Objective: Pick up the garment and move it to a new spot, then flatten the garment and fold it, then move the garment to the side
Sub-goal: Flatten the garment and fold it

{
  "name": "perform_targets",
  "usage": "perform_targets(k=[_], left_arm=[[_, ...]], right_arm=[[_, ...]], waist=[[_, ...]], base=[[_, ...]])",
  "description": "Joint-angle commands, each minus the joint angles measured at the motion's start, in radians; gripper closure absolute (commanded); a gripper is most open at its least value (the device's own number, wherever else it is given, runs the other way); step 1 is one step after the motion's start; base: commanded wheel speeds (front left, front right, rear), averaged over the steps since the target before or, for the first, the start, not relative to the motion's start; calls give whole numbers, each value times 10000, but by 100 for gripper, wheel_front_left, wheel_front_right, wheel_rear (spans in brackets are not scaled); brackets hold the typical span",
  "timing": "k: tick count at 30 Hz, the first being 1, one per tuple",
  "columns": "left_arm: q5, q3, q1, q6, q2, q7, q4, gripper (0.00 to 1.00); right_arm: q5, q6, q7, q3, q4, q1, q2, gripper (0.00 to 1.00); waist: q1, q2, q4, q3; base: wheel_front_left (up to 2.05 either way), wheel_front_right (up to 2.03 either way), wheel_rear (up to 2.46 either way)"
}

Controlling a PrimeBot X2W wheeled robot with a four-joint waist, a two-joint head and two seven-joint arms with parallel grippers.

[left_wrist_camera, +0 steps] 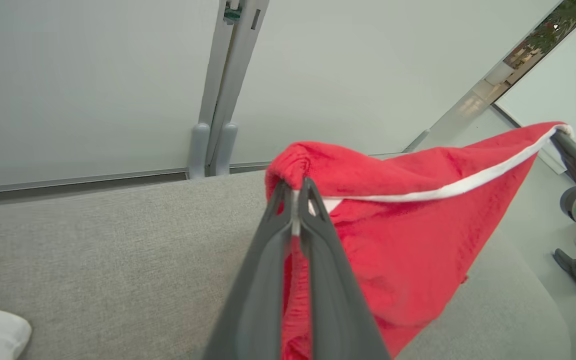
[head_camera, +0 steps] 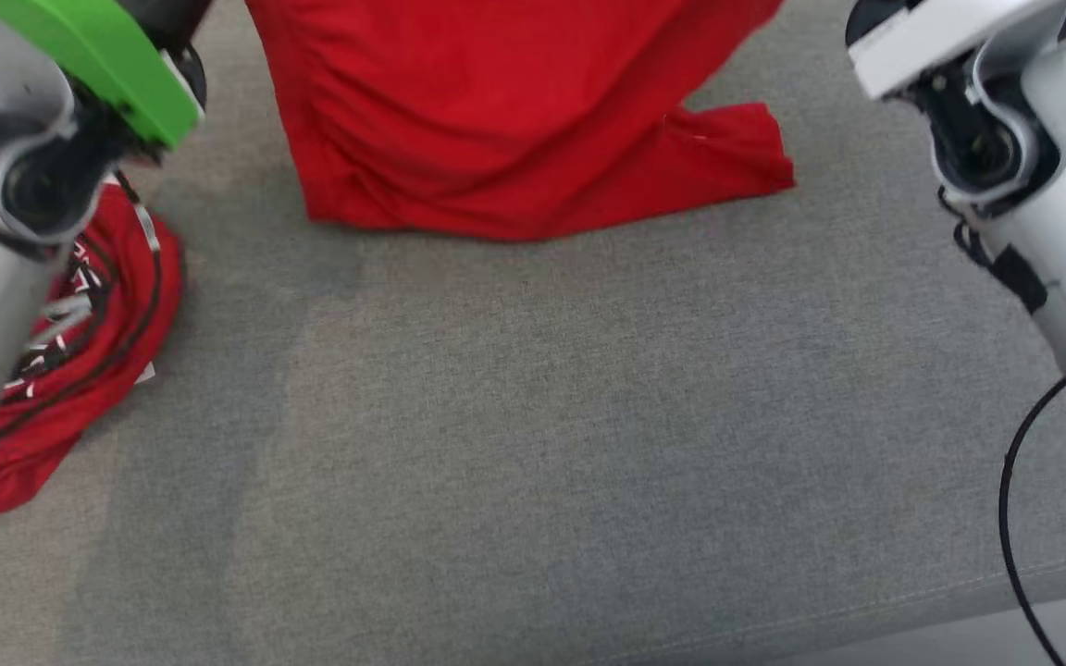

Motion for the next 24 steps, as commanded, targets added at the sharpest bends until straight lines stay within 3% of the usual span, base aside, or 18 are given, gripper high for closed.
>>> perform_targets(k=[1,8,14,18,24], left_arm=[[6,136,-757,-46,-79,152,289,100],[313,334,-3441,-92,-586,434,1718,100],[349,317,-4506,-113,-949,129,2280,100],[119,19,-3995,-118,-795,-263,1956,100],[-319,-854,-2488,-120,-231,-68,1021,100]], right_arm=[[-44,-7,1,57,373,-660,-5,100],[114,-10,-605,-105,1755,-3563,76,100],[-32,-10,-980,-19,2036,-4891,-36,100],[-173,-8,-1053,75,1483,-4574,-170,100],[-124,-8,-1062,395,417,-2661,-584,100]], waist=[[0,0,-212,1206],[0,0,-207,1692],[0,0,-265,1548],[0,0,-379,1277],[0,0,-452,425]], base=[[0,0,0],[0,0,0],[0,0,0],[0,0,0],[0,0,0]])
